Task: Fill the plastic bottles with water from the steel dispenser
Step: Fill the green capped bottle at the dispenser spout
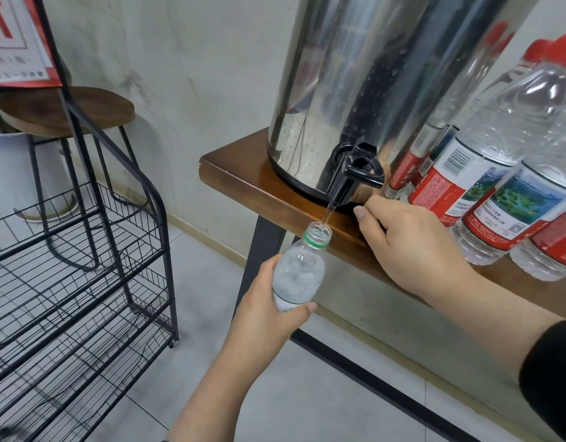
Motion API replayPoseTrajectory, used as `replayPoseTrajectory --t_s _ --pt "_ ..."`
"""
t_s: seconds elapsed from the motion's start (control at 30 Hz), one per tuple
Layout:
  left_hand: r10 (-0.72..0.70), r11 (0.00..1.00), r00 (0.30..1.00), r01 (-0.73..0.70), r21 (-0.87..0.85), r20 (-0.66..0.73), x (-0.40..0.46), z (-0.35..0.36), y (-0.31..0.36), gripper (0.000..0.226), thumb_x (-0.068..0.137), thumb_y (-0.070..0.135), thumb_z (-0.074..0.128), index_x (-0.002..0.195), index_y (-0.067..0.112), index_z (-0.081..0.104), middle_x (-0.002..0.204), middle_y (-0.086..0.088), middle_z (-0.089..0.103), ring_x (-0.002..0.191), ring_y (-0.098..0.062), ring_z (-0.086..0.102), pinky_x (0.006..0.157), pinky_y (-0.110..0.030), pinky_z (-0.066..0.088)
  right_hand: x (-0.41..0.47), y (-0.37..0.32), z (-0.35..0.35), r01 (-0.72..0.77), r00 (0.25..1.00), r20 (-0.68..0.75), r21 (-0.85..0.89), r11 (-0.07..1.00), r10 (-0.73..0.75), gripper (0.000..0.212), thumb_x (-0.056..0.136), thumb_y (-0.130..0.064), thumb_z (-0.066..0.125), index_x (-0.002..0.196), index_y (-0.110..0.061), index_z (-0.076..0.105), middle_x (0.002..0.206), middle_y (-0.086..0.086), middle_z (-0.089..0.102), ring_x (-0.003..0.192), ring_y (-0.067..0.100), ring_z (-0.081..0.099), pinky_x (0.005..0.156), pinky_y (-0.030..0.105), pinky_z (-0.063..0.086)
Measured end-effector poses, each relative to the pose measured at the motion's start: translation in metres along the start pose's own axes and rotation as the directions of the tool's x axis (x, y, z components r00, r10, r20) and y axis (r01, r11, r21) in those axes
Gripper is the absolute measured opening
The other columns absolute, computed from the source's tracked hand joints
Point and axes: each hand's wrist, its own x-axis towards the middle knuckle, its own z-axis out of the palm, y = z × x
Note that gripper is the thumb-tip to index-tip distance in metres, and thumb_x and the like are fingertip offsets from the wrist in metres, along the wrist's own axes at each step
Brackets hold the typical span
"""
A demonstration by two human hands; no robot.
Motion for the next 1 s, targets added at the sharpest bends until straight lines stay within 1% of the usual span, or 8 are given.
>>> replayPoseTrajectory --t_s 0.17,0.27,0.37,0.47,0.57,0.7,0.83,1.0 --pt "-0.003 1.0 1.0 0.003 -0.002 0.007 0.0 0.001 -0.001 0.07 0.079 0.025 0.086 0.129 0.053 0.045 0.119 0.028 0.062 0.112 0.008 0.058 0.081 -0.003 0.045 -0.001 -0.002 -0.002 0.001 1.0 -0.002 0.003 1.0 -0.001 0.037 0.102 -0.047 0.034 0.081 -0.023 0.053 0.072 -0.009 0.056 0.068 0.007 0.052 0.057 0.028 0.037" --pt "-0.002 1.0 1.0 0.002 -0.002 0.004 -0.001 0.001 0.001 0.071 0.08 0.025 0.085 0.133 0.051 0.045 0.12 0.027 0.063 0.112 0.009 0.058 0.079 -0.001 0.044 -0.003 -0.002 -0.004 0.001 1.0 0.003 0.019 1.0 -0.001 0.035 0.101 -0.046 0.034 0.098 -0.025 0.062 0.083 -0.01 0.063 0.074 0.009 0.054 0.063 0.024 0.04" --pt "0.001 1.0 1.0 -0.001 -0.01 -0.003 -0.002 0.001 0.003 0.071 0.08 0.024 0.085 0.133 0.051 0.045 0.12 0.026 0.063 0.111 0.009 0.058 0.078 0.0 0.043 -0.004 -0.001 -0.008 0.016 1.0 -0.004 0.093 0.996 -0.016 0.029 0.103 -0.042 0.039 0.112 -0.03 0.064 0.097 -0.018 0.064 0.087 0.0 0.055 0.073 0.015 0.042" --pt "-0.001 1.0 1.0 0.001 -0.016 -0.002 -0.002 0.0 0.003 0.069 0.081 0.023 0.085 0.129 0.053 0.046 0.12 0.026 0.064 0.111 0.007 0.059 0.079 -0.002 0.045 -0.008 -0.002 -0.014 0.059 0.998 -0.034 0.174 0.983 -0.054 0.022 0.104 -0.034 0.045 0.117 -0.035 0.063 0.096 -0.031 0.057 0.093 -0.013 0.053 0.08 0.006 0.039" --pt "-0.003 0.999 1.0 0.003 -0.036 -0.003 -0.001 -0.001 0.002 0.068 0.081 0.023 0.084 0.132 0.05 0.047 0.12 0.023 0.065 0.112 0.002 0.062 0.081 -0.004 0.047 -0.011 -0.008 -0.025 0.074 0.986 -0.166 0.266 0.961 -0.03 0.02 0.105 -0.027 0.049 0.106 -0.045 0.056 0.088 -0.03 0.059 0.09 -0.014 0.055 0.076 0.004 0.036" --pt "-0.006 0.999 1.0 0.006 -0.046 0.004 -0.002 -0.002 0.003 0.066 0.081 0.022 0.083 0.131 0.05 0.048 0.119 0.023 0.065 0.111 0.001 0.063 0.08 -0.006 0.049 -0.008 -0.022 -0.045 0.122 0.935 -0.354 0.405 0.906 0.033 0.02 0.107 -0.029 0.044 0.114 -0.04 0.06 0.081 -0.02 0.061 0.076 0.006 0.059 0.065 0.017 0.041" --pt "-0.002 0.999 1.0 0.002 -0.04 0.002 -0.002 -0.002 0.003 0.065 0.082 0.022 0.083 0.13 0.049 0.048 0.118 0.023 0.066 0.11 0.002 0.063 0.078 -0.005 0.048 -0.004 -0.041 -0.065 0.275 0.934 -0.318 0.351 0.895 -0.162 0.028 0.105 -0.036 0.046 0.129 -0.035 0.059 0.084 -0.031 0.058 0.079 -0.008 0.057 0.076 0.006 0.037" --pt "0.002 0.999 1.0 -0.002 -0.043 -0.003 -0.001 -0.002 0.003 0.066 0.081 0.023 0.083 0.132 0.048 0.048 0.12 0.022 0.066 0.111 0.002 0.063 0.081 -0.005 0.048 0.005 -0.049 -0.069 0.353 0.926 -0.215 0.203 0.914 -0.31 0.039 0.101 -0.045 0.054 0.13 -0.023 0.067 0.101 -0.03 0.056 0.098 -0.012 0.057 0.089 0.01 0.04"
